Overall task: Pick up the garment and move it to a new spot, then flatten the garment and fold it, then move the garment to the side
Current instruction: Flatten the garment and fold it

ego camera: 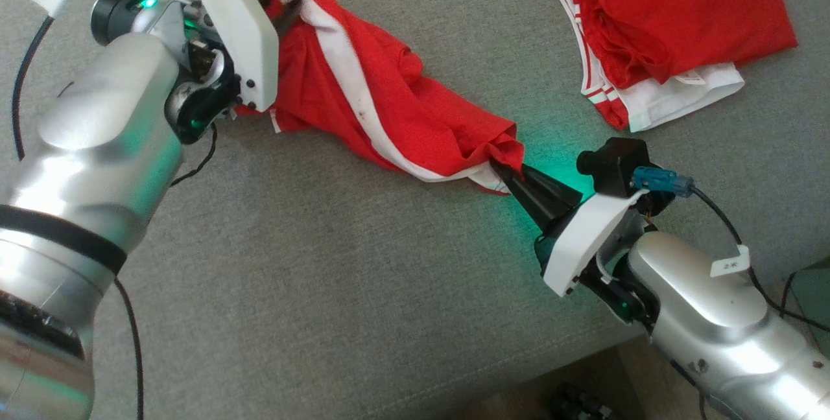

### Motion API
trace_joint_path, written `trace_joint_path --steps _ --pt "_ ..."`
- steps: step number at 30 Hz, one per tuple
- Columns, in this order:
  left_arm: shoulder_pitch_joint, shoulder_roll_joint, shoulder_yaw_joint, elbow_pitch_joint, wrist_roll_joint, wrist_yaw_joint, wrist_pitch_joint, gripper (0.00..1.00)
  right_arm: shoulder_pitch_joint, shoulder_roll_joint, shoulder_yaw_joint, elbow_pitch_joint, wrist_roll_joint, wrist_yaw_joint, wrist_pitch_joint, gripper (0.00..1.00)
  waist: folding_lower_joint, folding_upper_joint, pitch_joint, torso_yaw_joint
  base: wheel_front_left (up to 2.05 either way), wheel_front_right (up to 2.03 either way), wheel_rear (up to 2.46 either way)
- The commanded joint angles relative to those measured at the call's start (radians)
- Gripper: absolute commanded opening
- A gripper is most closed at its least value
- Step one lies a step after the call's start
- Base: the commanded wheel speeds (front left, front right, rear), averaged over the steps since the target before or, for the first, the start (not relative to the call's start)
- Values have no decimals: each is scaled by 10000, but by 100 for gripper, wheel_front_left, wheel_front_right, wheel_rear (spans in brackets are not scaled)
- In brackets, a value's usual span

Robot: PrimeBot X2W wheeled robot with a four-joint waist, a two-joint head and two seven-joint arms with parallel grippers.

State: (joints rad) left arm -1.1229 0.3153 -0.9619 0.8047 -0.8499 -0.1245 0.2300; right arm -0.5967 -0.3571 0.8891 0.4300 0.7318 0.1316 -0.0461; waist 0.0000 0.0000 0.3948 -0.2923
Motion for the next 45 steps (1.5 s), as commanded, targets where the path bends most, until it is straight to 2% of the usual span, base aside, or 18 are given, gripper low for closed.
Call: trace_joint_path --steps 1,8,14,21,30,33,37,38,45 --pt "-713 353 204 -181 -79 -61 -126 0 -68 0 35 -157 82 -9 -179 0 0 0 -10 18 0 0 0" --pt "-814 364 -422 -249 -474 -61 -403 0 -143 -137 133 120 208 -9 -323 0 0 0 -214 324 0 0 0" --pt "-776 402 -786 -515 -953 -61 -928 0 -340 -493 -189 309 136 -9 -586 0 0 0 -701 793 0 0 0" --pt "-478 727 -942 -1199 -1713 -61 -1660 0 -760 -1324 -1139 113 495 -9 -690 0 0 0 -1757 1690 0 0 0" --pt "394 1311 -625 -2223 -2458 -19 -2834 0 -1363 -2535 -1490 -689 1506 -9 9 0 0 0 -3664 2967 0 0 0" --pt "752 1500 -424 -2663 -2552 243 -3257 0 -1449 -2676 -1662 -769 1901 -9 197 0 0 0 -4168 3285 0 0 0" --pt "1349 1949 -141 -3535 -2660 791 -3763 0 -1246 -2562 -2166 -829 3150 -9 792 0 0 0 -4585 3584 0 0 0" --pt "1349 1949 -141 -3535 -2660 791 -3763 0 -1246 -2562 -2166 -829 3150 -9 792 0 0 0 -4585 3584 0 0 0" --pt "2768 2874 141 -5423 -2933 1798 -4216 0 -345 -2411 -2933 -1023 5548 -9 2358 0 0 0 -5007 3873 0 0 0"
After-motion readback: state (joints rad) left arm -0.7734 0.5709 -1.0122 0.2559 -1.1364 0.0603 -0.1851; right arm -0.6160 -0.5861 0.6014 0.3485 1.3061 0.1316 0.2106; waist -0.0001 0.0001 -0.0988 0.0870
